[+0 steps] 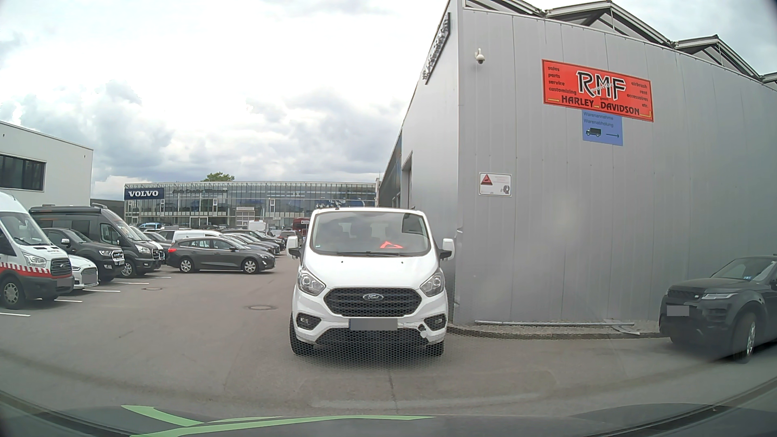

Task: Follow the waypoints while adhering to traffic rules and regulations

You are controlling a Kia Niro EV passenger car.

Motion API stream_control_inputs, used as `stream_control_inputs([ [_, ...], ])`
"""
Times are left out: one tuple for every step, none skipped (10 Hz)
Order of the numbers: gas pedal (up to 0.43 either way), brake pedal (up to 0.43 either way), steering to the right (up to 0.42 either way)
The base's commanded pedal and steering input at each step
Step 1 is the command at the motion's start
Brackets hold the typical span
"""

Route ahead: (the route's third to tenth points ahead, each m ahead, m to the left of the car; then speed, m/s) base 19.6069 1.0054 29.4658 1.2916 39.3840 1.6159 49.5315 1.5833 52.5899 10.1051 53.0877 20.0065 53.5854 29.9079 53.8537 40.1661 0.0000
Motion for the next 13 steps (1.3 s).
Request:
stream_control_inputs([
  [0.0, 0.445, 0.006],
  [0.0, 0.445, 0.006],
  [0.0, 0.451, 0.005],
  [0.0, 0.445, 0.006],
  [0.0, 0.445, 0.006],
  [0.0, 0.445, 0.006],
  [0.0, 0.445, 0.006],
  [0.0, 0.445, 0.006],
  [0.0, 0.445, 0.006],
  [0.0, 0.445, 0.006],
  [0.0, 0.451, 0.006],
  [0.0, 0.451, 0.006],
  [0.0, 0.445, 0.006],
])
